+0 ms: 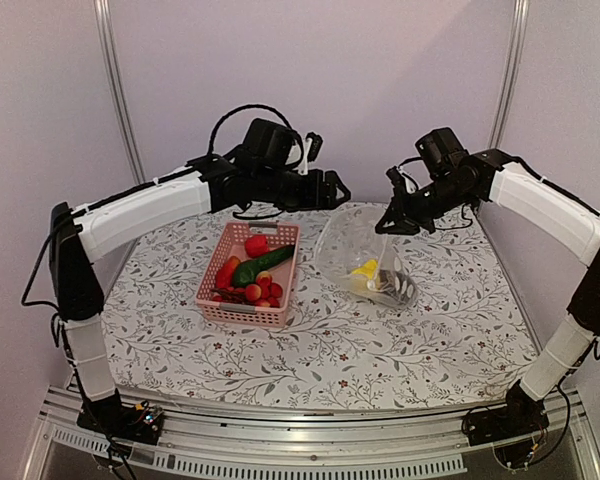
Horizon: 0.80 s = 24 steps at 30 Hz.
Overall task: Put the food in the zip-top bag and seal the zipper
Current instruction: Place the fake fruit in the zipper food storage bag, then adjust the zipper food storage bag at the center of the board.
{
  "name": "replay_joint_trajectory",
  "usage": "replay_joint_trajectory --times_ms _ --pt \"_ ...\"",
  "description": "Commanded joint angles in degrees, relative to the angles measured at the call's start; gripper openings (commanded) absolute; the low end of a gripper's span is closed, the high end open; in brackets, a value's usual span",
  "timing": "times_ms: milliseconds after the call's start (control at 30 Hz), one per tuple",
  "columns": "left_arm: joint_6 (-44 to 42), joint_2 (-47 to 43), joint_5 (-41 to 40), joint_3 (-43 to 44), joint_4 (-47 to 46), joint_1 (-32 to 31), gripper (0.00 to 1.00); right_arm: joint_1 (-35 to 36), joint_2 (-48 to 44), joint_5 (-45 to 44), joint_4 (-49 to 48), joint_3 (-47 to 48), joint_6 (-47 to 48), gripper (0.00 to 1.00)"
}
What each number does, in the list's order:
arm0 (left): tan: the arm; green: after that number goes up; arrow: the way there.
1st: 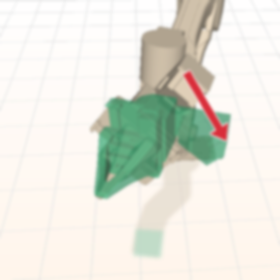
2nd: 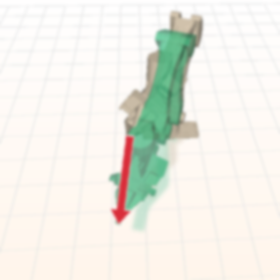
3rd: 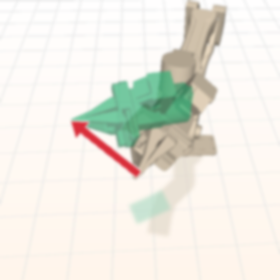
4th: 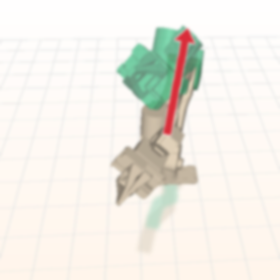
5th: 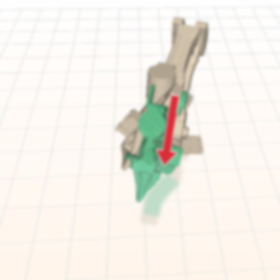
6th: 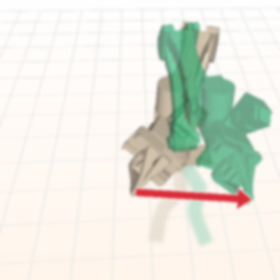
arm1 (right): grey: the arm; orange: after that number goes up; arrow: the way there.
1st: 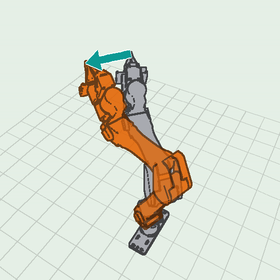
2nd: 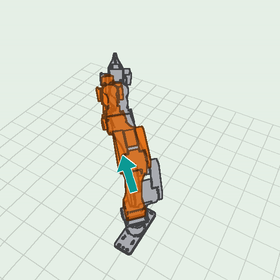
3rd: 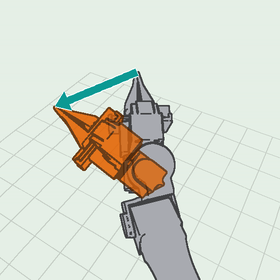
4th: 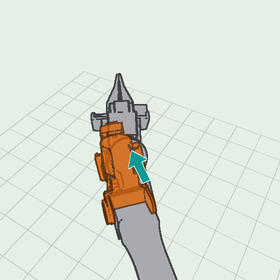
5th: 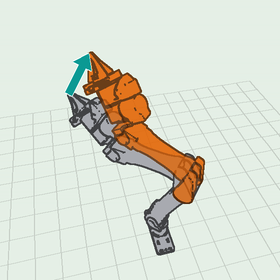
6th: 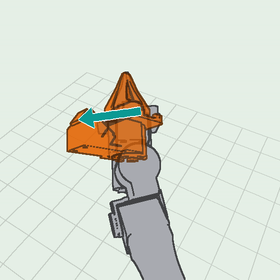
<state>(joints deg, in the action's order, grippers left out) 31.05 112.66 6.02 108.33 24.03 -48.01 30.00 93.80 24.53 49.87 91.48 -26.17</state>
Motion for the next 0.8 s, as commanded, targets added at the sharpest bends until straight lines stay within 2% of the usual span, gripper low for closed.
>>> replay_joint_trajectory --times_ms 0,133,267,400,533,600,767 --pt "-0.8 -8.7 -3.9 -9.3 0.4 -0.6 0.76 0.1 -1.8 -0.2 -2.0 -1.7 -0.6 0.0" --pt "1.7 -10.5 -2.0 -16.9 1.2 -0.6 0.73 0.2 -2.1 0.9 -3.4 -3.2 -1.0 0.0" --pt "4.1 -9.9 1.9 -20.9 1.2 -0.7 0.7 0.1 -1.6 1.4 -3.6 -2.9 -0.8 0.0" --pt "6.4 -8.9 -0.3 -22.3 1.4 -0.7 0.67 0.2 -1.3 1.7 -3.4 -2.7 -0.6 0.0" --pt "6.8 -4.9 1.1 -19.6 2.1 -0.6 0.59 0.2 -1.3 1.6 -3.0 -2.7 -0.2 0.0" --pt "6.9 -2.6 3.7 -18.0 1.3 -0.6 0.52 0.2 -1.2 0.6 -1.9 -2.3 0.6 0.0" --pt "6.9 3.3 6.7 -12.8 1.6 -0.6 0.23 0.3 -1.6 -3.7 0.1 -2.1 1.7 0.0"
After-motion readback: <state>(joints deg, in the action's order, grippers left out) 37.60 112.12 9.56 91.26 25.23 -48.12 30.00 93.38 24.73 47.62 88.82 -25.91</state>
